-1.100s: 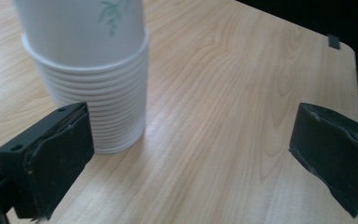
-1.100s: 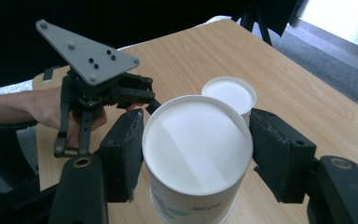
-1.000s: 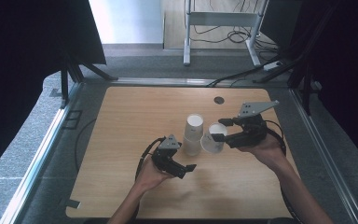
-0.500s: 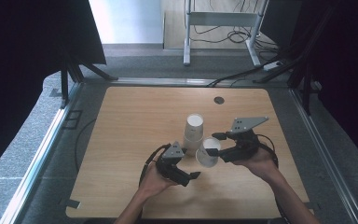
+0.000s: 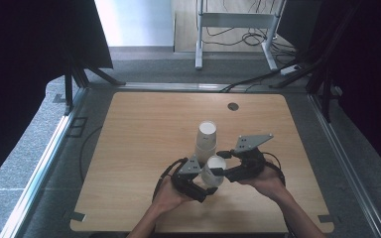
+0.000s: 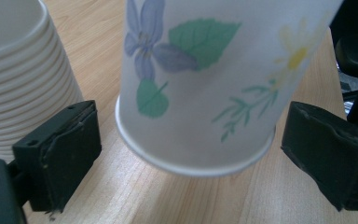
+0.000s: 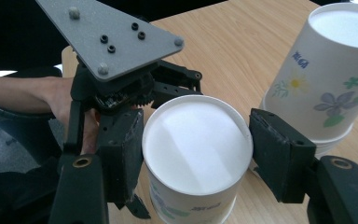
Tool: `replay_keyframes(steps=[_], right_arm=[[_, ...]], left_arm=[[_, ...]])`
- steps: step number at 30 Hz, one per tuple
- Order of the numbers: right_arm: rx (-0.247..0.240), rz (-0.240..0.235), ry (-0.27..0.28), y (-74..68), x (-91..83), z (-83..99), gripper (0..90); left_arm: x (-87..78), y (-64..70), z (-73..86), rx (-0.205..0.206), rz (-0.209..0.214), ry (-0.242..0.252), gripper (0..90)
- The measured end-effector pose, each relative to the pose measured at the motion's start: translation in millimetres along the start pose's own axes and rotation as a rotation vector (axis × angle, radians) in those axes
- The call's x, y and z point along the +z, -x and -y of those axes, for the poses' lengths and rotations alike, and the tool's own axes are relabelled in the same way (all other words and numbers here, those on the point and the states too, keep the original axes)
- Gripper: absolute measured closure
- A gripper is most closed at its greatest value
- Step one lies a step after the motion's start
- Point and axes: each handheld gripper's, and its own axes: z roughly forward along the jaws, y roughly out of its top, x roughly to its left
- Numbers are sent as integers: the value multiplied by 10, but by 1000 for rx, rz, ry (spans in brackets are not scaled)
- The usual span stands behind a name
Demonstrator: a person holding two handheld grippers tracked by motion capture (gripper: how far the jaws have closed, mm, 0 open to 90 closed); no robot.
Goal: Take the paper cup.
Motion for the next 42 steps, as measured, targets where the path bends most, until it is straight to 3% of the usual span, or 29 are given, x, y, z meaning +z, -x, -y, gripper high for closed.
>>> replay_keyframes(steps=[26, 35, 42], right_arm=[[-2, -15, 9, 20, 44, 29, 369], [-2, -20, -4, 39, 55, 36, 356], [-15, -10, -25, 49, 11, 24, 237]], left_arm=[[47, -30, 62, 10, 9, 5, 316], [35, -37, 38, 29, -7, -39, 357], [-3, -53, 5, 48, -25, -90, 358]])
